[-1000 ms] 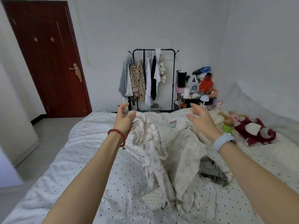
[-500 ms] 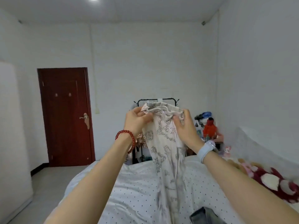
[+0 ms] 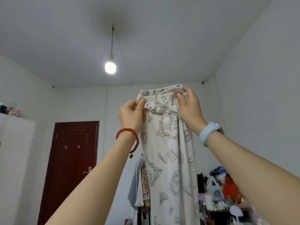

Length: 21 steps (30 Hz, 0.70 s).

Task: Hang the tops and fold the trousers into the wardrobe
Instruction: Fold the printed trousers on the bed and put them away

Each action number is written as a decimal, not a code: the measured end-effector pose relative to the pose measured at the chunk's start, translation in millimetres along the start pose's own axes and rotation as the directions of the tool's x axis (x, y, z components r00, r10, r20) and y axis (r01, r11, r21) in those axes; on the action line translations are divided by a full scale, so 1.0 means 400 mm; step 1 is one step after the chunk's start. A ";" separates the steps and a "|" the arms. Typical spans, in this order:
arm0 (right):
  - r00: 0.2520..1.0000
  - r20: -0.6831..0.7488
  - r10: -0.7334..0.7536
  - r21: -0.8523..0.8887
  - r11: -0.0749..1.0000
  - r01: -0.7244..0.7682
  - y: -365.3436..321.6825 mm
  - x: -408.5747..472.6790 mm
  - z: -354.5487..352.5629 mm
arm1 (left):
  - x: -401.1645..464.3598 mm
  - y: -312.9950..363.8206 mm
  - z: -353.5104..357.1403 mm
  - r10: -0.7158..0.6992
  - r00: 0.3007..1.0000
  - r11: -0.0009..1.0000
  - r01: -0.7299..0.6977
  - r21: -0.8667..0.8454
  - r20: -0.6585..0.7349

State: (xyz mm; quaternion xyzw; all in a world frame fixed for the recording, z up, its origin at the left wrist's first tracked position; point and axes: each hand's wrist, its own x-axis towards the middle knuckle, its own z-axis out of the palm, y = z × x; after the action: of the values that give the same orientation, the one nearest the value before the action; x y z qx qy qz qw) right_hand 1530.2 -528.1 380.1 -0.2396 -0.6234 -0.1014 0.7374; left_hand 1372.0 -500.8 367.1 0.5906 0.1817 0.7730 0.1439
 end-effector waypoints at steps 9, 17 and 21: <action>0.664 0.508 0.548 -0.697 0.715 -0.057 0.074 -0.043 -0.014 | -0.047 -0.104 -0.075 -0.416 0.848 0.858 0.245 0.452 0.330; 0.999 -0.003 -0.050 -0.108 0.993 0.049 -0.095 0.117 0.006 | 0.104 0.105 -0.025 0.035 0.935 0.985 -0.092 0.147 0.352; 0.996 0.082 0.026 -0.158 0.987 -0.012 -0.049 0.088 0.004 | 0.077 0.085 -0.048 0.007 0.947 0.973 -0.081 0.217 0.322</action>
State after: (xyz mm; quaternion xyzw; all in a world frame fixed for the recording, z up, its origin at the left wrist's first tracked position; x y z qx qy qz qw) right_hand 1527.2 -539.1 418.7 -0.3071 -0.6415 -0.1331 0.6902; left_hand 1345.2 -519.8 404.4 0.7242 0.2298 0.6446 0.0854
